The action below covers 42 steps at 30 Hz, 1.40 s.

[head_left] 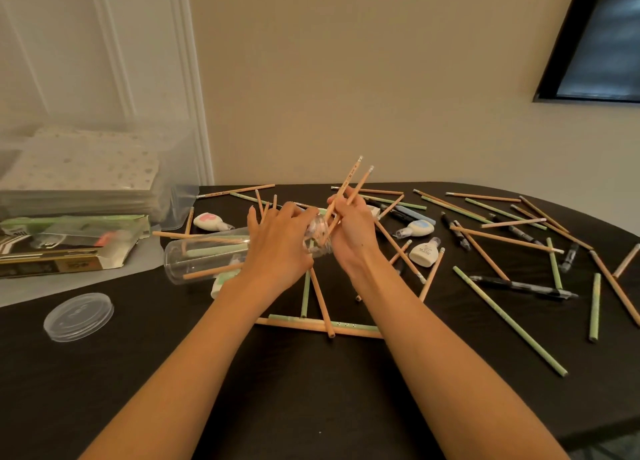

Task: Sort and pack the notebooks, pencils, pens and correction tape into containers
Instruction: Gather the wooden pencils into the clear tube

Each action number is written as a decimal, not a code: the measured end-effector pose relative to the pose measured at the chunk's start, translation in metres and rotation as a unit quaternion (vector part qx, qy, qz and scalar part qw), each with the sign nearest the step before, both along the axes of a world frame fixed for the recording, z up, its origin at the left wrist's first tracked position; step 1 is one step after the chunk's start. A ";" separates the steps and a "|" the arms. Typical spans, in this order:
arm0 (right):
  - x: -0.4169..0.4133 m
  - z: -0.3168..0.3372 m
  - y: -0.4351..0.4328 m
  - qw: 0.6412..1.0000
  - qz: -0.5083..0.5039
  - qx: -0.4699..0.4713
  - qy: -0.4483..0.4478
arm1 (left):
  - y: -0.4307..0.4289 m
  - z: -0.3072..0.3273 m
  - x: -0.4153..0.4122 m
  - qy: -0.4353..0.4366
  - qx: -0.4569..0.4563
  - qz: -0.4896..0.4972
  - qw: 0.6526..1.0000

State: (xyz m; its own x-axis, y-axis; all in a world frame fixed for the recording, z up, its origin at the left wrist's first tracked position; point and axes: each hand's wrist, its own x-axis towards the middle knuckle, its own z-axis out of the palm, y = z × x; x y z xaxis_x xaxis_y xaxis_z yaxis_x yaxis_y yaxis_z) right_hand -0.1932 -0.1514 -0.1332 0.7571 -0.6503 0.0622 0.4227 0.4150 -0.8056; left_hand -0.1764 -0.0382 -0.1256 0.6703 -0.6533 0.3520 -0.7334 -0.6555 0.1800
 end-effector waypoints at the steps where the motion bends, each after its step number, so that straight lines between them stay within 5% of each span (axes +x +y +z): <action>1: 0.000 -0.002 0.002 1.000 0.006 -0.010 0.001 | 0.000 0.000 0.001 0.002 -0.011 0.008 1.000; 11: -0.018 -0.003 0.022 0.955 0.085 -0.224 0.174 | 0.003 -0.009 0.009 -0.014 -0.060 0.088 0.994; 16: -0.023 -0.004 0.002 0.996 -0.008 -0.067 0.053 | 0.004 -0.011 0.011 -0.023 -0.064 0.093 0.993; 21: -0.029 -0.014 0.009 0.935 0.151 -0.278 0.160 | 0.006 -0.013 0.014 -0.034 -0.075 0.103 0.991; 24: -0.030 -0.009 -0.002 0.954 0.158 -0.224 0.121 | 0.009 -0.015 0.013 -0.035 -0.074 0.103 0.991; 26: -0.029 -0.002 -0.010 0.955 0.080 -0.213 0.190 | 0.009 -0.014 0.011 -0.038 -0.072 0.105 0.991; 27: -0.029 -0.004 -0.013 0.929 0.028 -0.260 0.262 | 0.010 -0.013 0.010 -0.039 -0.071 0.108 0.991; 31: -0.031 -0.028 -0.005 0.700 -0.056 -0.583 0.408 | 0.011 -0.013 0.008 -0.045 -0.066 0.120 0.990; 35: -0.028 -0.030 0.005 0.611 -0.018 -0.649 0.453 | 0.010 -0.020 0.005 -0.050 -0.062 0.117 0.990; 37: -0.028 -0.029 0.005 0.631 0.024 -0.624 0.460 | 0.009 -0.021 0.004 -0.055 -0.063 0.115 0.990; 42: -0.035 -0.019 -0.019 0.755 -0.024 -0.511 0.411 | -0.001 -0.025 -0.003 -0.079 -0.075 0.102 0.989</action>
State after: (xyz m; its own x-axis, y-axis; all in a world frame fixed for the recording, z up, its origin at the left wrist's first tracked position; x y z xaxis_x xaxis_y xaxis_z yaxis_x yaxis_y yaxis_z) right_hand -0.2284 -0.1707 -0.1525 0.7901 -0.6088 0.0715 -0.3998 -0.6002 -0.6927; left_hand -0.1794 -0.0396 -0.1501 0.7117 -0.4428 0.5453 -0.6159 -0.7666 0.1813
